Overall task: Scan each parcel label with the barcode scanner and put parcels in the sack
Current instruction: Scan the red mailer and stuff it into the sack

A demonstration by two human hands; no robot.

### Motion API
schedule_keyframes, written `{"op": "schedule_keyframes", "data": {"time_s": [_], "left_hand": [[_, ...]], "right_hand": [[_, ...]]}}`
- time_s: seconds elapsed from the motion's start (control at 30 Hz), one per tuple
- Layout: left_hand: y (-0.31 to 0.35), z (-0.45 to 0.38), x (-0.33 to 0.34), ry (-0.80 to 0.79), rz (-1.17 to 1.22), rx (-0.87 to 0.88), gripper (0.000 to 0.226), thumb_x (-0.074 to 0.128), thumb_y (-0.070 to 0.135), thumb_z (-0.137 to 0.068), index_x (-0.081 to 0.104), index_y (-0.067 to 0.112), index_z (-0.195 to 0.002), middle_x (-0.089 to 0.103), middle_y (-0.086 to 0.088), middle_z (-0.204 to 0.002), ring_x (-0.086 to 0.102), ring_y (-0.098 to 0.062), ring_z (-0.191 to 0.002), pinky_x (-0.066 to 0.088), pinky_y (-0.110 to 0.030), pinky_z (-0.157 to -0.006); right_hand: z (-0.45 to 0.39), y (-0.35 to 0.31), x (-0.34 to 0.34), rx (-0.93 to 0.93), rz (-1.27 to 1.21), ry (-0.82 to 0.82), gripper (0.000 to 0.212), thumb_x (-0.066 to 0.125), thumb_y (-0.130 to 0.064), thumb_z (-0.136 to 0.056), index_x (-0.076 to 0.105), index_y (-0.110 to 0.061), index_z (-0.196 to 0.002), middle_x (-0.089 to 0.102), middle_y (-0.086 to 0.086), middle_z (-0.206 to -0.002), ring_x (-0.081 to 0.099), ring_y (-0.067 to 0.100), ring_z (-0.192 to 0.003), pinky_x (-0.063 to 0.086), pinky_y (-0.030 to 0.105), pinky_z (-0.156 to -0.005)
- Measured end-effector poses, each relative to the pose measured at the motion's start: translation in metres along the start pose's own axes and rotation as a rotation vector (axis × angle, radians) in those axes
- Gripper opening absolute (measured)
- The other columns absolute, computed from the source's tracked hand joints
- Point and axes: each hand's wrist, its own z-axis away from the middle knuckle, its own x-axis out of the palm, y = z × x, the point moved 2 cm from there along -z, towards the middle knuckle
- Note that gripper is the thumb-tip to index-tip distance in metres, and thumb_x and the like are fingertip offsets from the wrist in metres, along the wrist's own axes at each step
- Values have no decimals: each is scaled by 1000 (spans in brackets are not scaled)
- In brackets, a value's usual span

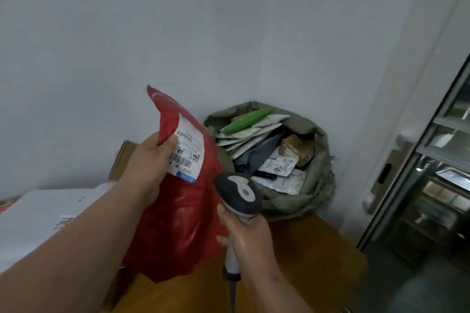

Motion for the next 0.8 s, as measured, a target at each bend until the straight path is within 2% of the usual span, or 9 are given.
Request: {"op": "schedule_keyframes", "data": {"time_s": [0.1,0.3,0.43,0.5,0.57,0.63,0.7,0.73,0.8], "left_hand": [[16,-27,48,-71,186,-50,13,52,17,-102,65,19,-101,77,1,-91,74,-17,-83,61,-35,-74],[53,-111,99,-113,573,-123,15,52,20,-103,64,17,-111,78,-3,-91,75,-18,-78,60,-35,-57],[51,-179,122,13,782,-254,27,51,24,-103,63,14,-125,77,-8,-99,76,-23,-78,59,-40,-51],[20,-198,142,27,676,-382,23,47,23,-105,67,13,-111,77,-5,-77,73,-19,-60,56,-33,-43],[-21,-205,165,-57,448,-515,26,42,20,-106,62,14,-90,66,-2,-51,60,-14,-37,48,-24,-34],[-54,-206,182,-156,181,-603,24,47,19,-104,56,10,-84,58,-5,-51,53,-15,-31,46,-21,-33],[-82,-219,186,-88,-55,-543,22,64,23,-96,53,6,-105,63,-14,-79,64,-22,-50,57,-32,-47],[-93,-231,184,1,-196,-445,45,73,28,-90,47,7,-120,63,-17,-101,69,-29,-73,61,-42,-65],[-102,-252,184,134,-585,-197,79,78,43,-81,38,13,-142,50,-19,-134,55,-36,-119,46,-48,-103]], "right_hand": [[-31,-7,-24,-45,-1,111,47,84,-35,-76,68,-23,-119,73,-11,-106,68,8,-96,60,41,-85],[-92,-40,-49,-228,-42,305,57,78,-36,-81,58,-28,-133,67,-9,-122,63,13,-112,52,40,-101],[-136,-59,-55,-347,-115,313,62,79,-35,-79,55,-34,-136,67,-23,-120,64,0,-109,57,32,-92],[-162,-60,-61,-340,-111,385,55,81,-31,-81,60,-31,-132,71,-18,-116,67,5,-105,60,31,-82],[-191,-62,-68,-335,-81,469,60,82,-39,-75,64,-22,-130,70,-3,-122,66,17,-113,57,45,-93],[-221,-65,-76,-332,-94,511,69,79,-48,-70,62,-24,-133,68,-7,-127,62,17,-120,48,51,-104],[-249,-71,-85,-331,-113,456,62,79,-44,-79,59,-30,-136,64,-15,-131,56,8,-125,42,44,-111],[-262,-72,-91,-345,-124,419,58,77,-41,-82,59,-30,-136,63,-16,-133,55,6,-126,40,41,-112],[-290,-69,-104,-335,-121,425,54,77,-39,-82,62,-29,-133,64,-17,-130,56,4,-124,42,41,-110]]}}
